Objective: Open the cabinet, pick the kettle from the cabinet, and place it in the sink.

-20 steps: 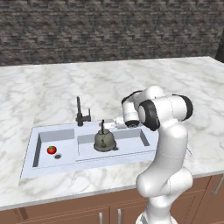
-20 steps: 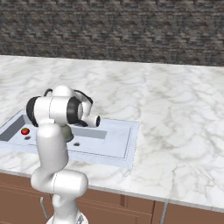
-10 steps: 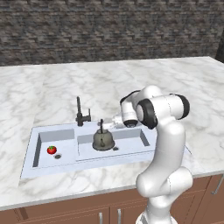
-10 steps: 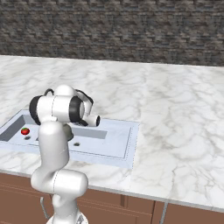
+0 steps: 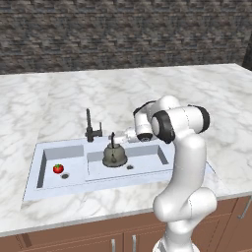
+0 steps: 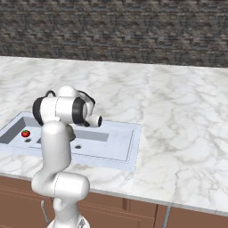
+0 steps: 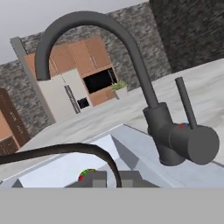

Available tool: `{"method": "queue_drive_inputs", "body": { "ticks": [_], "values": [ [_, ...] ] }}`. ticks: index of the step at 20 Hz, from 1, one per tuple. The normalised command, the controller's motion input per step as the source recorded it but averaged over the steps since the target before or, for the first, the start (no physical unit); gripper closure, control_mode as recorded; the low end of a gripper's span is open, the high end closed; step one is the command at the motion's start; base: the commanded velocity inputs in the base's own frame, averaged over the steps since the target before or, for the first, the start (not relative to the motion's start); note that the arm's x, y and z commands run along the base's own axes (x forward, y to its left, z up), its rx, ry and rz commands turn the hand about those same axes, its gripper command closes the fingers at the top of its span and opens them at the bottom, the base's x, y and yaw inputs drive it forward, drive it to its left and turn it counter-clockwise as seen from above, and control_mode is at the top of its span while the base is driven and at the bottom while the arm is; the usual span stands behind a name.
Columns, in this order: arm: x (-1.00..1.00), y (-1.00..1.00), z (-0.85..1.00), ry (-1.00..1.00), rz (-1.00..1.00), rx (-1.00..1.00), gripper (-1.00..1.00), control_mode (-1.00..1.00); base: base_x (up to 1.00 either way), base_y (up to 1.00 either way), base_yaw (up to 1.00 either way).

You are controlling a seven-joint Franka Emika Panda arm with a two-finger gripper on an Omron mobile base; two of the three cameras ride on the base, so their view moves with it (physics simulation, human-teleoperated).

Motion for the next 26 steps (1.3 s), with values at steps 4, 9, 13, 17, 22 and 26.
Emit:
{"method": "queue_drive_inputs", "body": {
  "ticks": [4, 9, 13, 17, 22, 26],
  "values": [
    [0.02, -0.03, -0.14, -0.07, 0.03, 0.00, 1.00, -1.00, 0.00, 0.00, 0.00],
    [-0.04, -0.03, -0.27, -0.10, 0.01, -0.06, 1.00, -1.00, 0.00, 0.00, 0.00],
    [-0.08, 0.00, -0.28, -0.14, 0.00, -0.11, 1.00, -1.00, 0.00, 0.00, 0.00],
    [-0.02, 0.00, -0.21, -0.13, 0.00, -0.06, 1.00, -1.00, 0.00, 0.00, 0.00],
    [0.00, 0.00, -0.18, -0.09, 0.00, -0.03, 1.00, -1.00, 0.00, 0.00, 0.00],
    [-0.01, -0.04, -0.14, -0.05, 0.00, 0.00, 1.00, -1.00, 0.00, 0.00, 0.00]
  ]
}}
